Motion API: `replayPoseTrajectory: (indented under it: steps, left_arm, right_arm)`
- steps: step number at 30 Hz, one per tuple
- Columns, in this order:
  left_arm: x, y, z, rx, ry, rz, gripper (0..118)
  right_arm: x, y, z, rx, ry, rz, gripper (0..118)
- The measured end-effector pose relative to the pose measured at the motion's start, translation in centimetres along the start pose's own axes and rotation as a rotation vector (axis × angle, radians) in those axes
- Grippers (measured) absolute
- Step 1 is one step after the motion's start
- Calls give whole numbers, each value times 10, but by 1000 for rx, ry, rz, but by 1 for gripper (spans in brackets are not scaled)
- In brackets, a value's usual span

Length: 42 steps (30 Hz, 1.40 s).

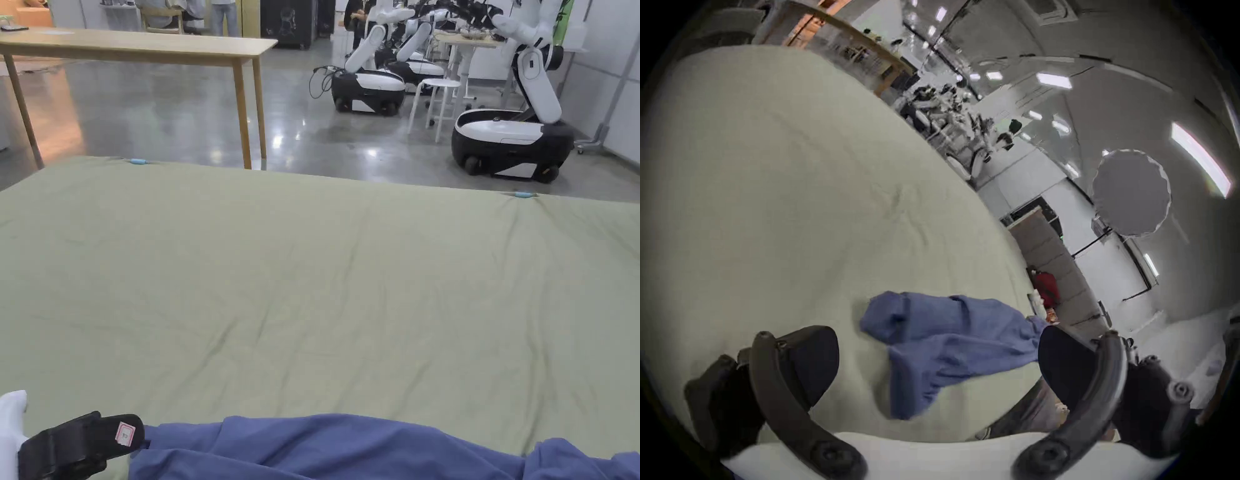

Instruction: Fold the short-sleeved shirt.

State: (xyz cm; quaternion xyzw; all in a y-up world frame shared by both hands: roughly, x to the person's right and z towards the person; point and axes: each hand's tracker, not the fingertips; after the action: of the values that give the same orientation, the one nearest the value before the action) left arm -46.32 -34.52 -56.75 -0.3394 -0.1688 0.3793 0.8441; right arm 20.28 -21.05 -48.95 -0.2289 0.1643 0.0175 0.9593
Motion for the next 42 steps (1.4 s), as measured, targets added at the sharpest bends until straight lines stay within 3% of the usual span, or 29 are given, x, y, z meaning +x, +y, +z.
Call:
replayPoseTrajectory:
  steps: [4, 6, 7, 10, 12, 13, 15, 16, 25, 28, 36, 42]
  left_arm:
    - [-17, -4, -35, -109, -80, 70, 118]
    - [-18, -6, -41, -55, -156, 16, 118]
    - [11, -10, -47, -41, -182, 9, 118]
    - [22, -20, -65, -81, -274, 86, 118]
    - [1, -9, -73, -89, -280, 42, 115]
    - [1, -9, -74, -91, -272, 27, 105]
    - [5, -15, -85, -108, -177, -8, 27]
    - [4, -17, -90, -118, -120, -42, 18]
    - [3, 5, -62, -73, -112, -59, 17]
    - [2, 13, -38, -44, -48, -106, 17]
    - [-40, 37, 33, 129, 122, 38, 17]
    - [-22, 47, 36, 100, 115, -23, 17]
  right_arm:
    - [-6, 1, -5, -12, 14, -4, 0]
    - [-12, 6, -8, -16, 18, -6, 0]
    - [-14, 6, -9, -19, 23, -6, 0]
    - [-17, 8, -12, -26, 31, -7, 0]
    - [-20, 8, -13, -30, 32, -4, 0]
    - [-19, 10, -12, -33, 30, -5, 0]
    - [-20, 10, -11, -38, 26, -11, 0]
    - [-21, 10, -12, -41, 24, -17, 0]
    - [-13, 15, -7, -53, -3, -56, 0]
    - [-19, 16, -7, -52, -6, -50, 0]
    - [-16, 15, -8, -62, 3, -57, 0]
    - [-9, 12, -13, -63, 12, -54, 0]
